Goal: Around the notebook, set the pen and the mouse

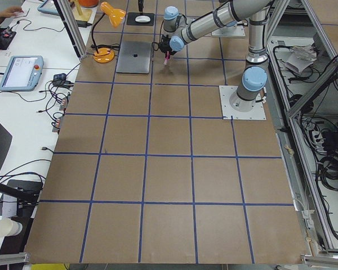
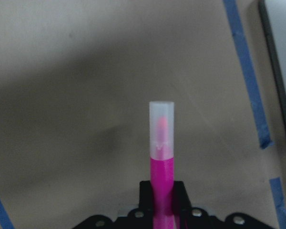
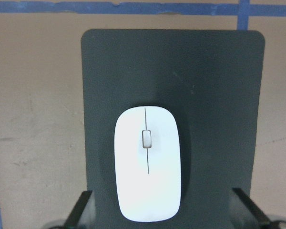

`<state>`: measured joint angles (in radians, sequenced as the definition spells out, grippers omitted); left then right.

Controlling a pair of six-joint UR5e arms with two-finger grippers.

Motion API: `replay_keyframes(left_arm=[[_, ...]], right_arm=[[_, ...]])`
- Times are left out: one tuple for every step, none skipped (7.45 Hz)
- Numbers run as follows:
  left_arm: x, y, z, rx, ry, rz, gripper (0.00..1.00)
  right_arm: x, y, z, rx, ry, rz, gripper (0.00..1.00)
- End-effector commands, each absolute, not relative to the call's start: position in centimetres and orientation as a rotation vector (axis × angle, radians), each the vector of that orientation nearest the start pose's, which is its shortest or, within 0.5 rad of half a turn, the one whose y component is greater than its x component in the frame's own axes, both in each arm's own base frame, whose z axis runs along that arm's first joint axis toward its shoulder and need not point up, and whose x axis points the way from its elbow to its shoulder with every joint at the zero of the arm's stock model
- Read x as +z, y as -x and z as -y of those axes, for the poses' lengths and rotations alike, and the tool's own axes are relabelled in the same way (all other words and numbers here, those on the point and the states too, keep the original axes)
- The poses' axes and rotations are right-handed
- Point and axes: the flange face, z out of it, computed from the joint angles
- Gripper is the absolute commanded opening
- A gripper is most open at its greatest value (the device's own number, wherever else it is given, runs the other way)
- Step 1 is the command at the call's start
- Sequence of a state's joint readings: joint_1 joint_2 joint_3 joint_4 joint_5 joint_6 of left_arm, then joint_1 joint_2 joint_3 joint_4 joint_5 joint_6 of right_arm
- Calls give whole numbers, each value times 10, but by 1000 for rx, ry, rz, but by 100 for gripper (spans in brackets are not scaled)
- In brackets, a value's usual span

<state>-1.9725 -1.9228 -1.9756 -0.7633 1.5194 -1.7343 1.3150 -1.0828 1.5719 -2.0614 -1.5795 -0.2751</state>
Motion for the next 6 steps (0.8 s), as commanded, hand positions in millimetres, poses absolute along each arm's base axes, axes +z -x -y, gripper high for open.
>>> replay_keyframes(left_arm=[[188,351,439,113,2047,-2480,0],[189,352,443,108,2045,-2480,0],[185,353,443,119,2043,-2477,0],[180,353,443,125,2034,-2469,2],[176,351,443,103,2024,-2456,99],[179,349,445,90,2018,-2468,100]], right_arm=[[302,35,657,28,32,-3149,100],[341,24,646,-7,43,-3154,100],[367,-10,637,-53,29,-3160,100],[391,-48,617,-12,-26,-3155,100],[428,-82,589,-21,-94,-3153,100],[455,-96,570,-64,-70,-3148,100]])
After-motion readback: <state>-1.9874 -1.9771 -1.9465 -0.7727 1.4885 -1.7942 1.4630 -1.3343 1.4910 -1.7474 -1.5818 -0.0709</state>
